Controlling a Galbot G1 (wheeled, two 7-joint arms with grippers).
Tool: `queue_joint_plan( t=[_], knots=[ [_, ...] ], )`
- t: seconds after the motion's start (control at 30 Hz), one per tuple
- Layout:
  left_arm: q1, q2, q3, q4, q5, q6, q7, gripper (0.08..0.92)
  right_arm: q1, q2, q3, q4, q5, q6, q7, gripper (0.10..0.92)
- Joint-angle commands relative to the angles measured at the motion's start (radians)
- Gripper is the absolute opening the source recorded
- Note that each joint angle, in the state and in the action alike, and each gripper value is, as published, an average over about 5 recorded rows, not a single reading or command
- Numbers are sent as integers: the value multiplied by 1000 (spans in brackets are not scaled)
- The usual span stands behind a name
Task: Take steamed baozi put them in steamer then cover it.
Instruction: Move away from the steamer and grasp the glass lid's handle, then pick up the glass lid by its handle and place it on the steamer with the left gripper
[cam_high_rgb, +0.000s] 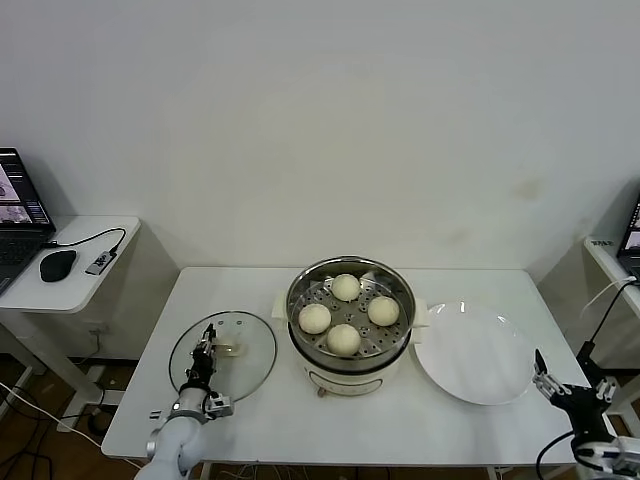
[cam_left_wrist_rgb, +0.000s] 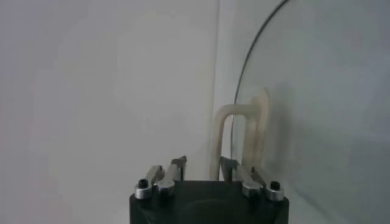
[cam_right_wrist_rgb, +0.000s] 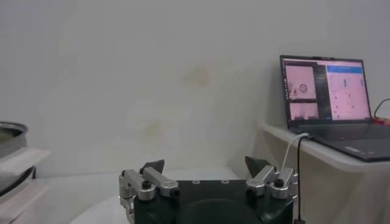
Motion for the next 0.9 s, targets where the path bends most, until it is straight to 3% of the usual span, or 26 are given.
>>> queue_joint_plan(
  t=[0.03,0.2,0.5,0.73,0.9],
  knots=[
    [-3,7,1,22,-11,2,-8,238,-3,2,4,3,-2,-5,-3,823],
    [40,10,-10,-89,-49,48,27,148,6,3,0,-5,-2,-7,-3,823],
    [176,16,-42,-422,-149,225,125,148,32,0,-5,-9,10,-13,-3,823],
    [210,52,-40,-521,-71,395,115,148,45,1,-9,-10,23,-22,-2,823],
    [190,43,-34,-618,42,568,226,148,49,2,-14,-14,30,-27,-2,823]
  ],
)
